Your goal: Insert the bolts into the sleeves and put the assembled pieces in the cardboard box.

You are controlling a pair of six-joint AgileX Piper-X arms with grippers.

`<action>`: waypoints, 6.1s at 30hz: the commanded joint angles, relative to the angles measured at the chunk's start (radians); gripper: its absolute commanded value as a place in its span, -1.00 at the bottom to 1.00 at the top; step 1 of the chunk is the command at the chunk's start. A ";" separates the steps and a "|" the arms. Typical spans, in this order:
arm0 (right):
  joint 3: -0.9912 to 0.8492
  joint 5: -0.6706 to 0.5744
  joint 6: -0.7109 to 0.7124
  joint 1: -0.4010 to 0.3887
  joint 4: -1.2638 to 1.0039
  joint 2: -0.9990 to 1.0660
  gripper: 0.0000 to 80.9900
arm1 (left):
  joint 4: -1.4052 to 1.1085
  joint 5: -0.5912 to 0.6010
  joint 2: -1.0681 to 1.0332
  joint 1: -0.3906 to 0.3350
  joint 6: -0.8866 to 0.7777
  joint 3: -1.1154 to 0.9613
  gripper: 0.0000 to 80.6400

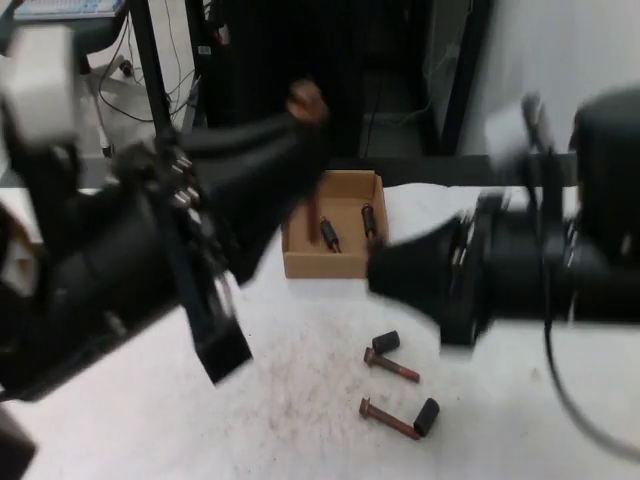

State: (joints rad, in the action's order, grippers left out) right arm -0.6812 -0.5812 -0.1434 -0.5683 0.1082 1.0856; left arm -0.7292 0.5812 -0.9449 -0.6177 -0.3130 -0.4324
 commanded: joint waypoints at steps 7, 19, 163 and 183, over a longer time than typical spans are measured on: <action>0.176 0.022 0.092 -0.161 -0.380 0.093 -0.98 | -0.177 0.015 -0.047 0.001 -0.010 -0.007 -1.00; 0.177 0.266 0.029 -0.188 -0.797 0.151 -0.98 | -0.188 -0.015 -0.047 0.001 -0.010 -0.007 -1.00; 0.176 0.216 -0.036 -0.188 -0.958 0.151 -0.98 | 0.170 -0.072 -0.056 0.031 0.096 -0.007 0.07; 0.176 0.216 -0.036 -0.188 -0.898 0.151 -0.98 | -0.272 -0.462 -0.052 0.031 0.157 -0.007 0.07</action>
State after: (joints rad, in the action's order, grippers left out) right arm -0.4942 -0.3645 -0.1836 -0.7563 -0.7915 1.2508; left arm -0.9296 0.2035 -1.0008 -0.5875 -0.1642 -0.4331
